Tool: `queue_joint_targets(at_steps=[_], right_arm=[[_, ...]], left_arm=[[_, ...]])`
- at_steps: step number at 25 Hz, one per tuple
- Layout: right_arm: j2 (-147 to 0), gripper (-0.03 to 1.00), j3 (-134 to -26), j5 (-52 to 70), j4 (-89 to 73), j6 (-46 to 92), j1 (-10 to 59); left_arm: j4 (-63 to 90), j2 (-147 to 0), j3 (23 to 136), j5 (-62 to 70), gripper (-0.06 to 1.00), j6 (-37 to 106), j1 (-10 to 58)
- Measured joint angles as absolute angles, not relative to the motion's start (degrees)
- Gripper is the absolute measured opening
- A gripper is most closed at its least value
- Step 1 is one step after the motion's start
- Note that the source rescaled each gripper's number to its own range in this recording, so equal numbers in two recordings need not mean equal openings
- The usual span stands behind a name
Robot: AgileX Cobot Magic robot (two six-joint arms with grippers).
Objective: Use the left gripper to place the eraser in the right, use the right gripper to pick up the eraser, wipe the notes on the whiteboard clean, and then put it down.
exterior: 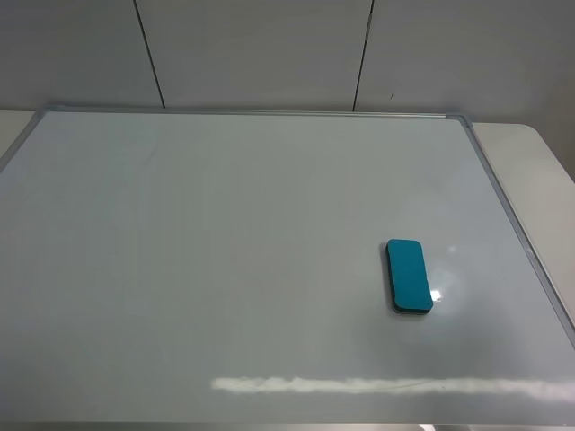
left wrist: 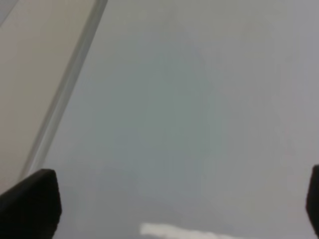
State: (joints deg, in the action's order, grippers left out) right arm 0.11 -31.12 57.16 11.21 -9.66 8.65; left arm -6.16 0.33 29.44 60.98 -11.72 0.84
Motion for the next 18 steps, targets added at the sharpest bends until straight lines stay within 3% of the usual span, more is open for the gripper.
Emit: queue_joint_targets(at_steps=[6, 18], right_arm=[[0.11, 0.97, -32.28, 63.42, 4.81, -3.49, 3.71], [0.11, 0.97, -30.98, 66.25, 2.30, -1.72, 2.84]], left_arm=[[-6.16, 0.33, 29.44, 60.98, 1.00, -11.72, 0.84], [-6.16, 0.33, 29.44, 60.98, 1.00, -11.72, 0.84]])
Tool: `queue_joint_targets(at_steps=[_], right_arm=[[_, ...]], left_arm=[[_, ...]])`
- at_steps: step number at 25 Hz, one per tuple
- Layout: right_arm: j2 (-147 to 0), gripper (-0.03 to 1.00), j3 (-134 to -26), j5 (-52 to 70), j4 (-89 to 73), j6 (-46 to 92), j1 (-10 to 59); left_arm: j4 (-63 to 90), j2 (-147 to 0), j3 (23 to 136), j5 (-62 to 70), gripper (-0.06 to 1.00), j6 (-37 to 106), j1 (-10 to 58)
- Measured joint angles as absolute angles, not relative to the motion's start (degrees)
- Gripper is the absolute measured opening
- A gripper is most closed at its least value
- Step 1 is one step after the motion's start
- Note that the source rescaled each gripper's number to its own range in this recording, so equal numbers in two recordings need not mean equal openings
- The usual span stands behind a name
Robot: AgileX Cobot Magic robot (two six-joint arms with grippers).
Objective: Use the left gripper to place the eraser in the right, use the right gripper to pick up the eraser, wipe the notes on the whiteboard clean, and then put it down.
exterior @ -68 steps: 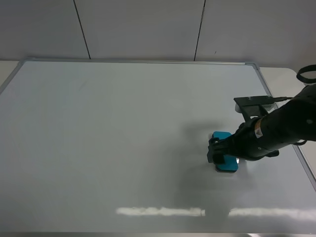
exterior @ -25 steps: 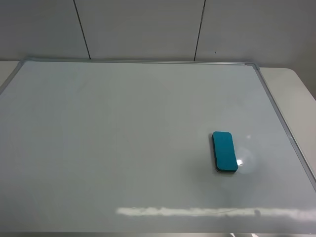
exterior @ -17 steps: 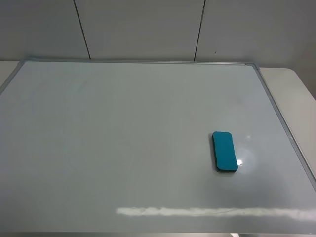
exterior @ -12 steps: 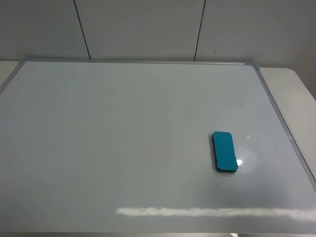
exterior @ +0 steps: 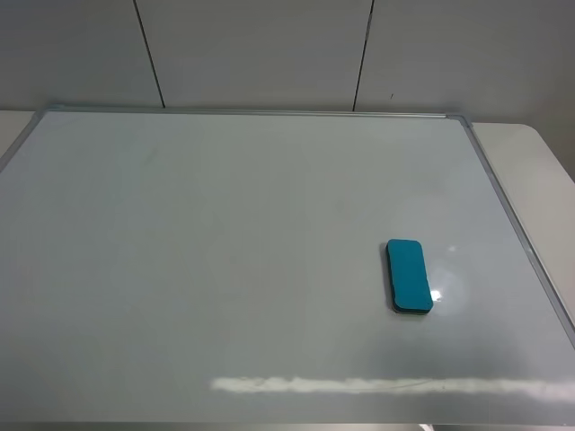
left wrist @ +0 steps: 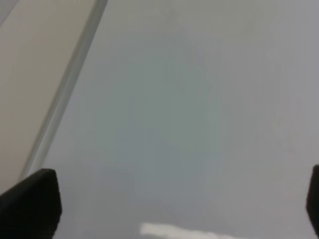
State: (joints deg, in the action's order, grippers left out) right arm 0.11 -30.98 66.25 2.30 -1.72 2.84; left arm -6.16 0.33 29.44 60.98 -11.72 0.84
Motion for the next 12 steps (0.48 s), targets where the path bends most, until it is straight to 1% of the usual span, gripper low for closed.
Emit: queue_joint_targets(at_steps=[12], right_arm=[[0.11, 0.97, -30.98, 65.12, 2.30, -1.72, 2.84]], left_arm=[[-6.16, 0.33, 29.44, 60.98, 1.00, -11.72, 0.84]])
